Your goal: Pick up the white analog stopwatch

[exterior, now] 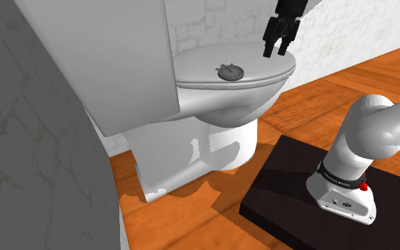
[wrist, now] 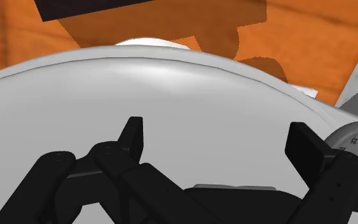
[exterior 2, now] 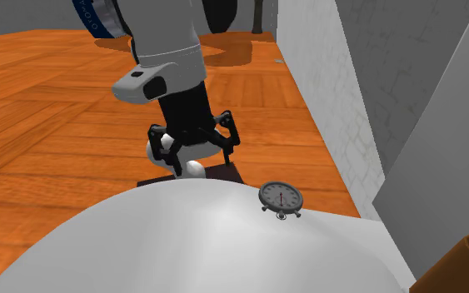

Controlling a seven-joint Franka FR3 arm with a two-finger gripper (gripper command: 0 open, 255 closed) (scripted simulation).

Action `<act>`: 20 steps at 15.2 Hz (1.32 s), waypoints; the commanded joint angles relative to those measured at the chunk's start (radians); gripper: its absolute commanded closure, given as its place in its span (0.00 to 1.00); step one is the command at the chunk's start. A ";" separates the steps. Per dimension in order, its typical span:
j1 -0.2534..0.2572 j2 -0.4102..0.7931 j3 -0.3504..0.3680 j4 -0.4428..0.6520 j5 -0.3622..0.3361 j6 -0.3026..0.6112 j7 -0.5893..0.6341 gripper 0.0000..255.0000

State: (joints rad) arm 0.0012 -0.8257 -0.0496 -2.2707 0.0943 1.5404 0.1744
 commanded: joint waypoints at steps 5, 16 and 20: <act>-0.027 0.096 0.142 0.075 0.006 0.037 0.198 0.00; -0.106 0.372 0.408 0.280 -0.080 0.086 0.605 0.00; -0.102 0.359 0.410 0.215 -0.075 0.138 0.608 0.00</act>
State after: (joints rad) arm -0.1026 -0.4626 0.3593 -2.0381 0.0177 1.6647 0.7798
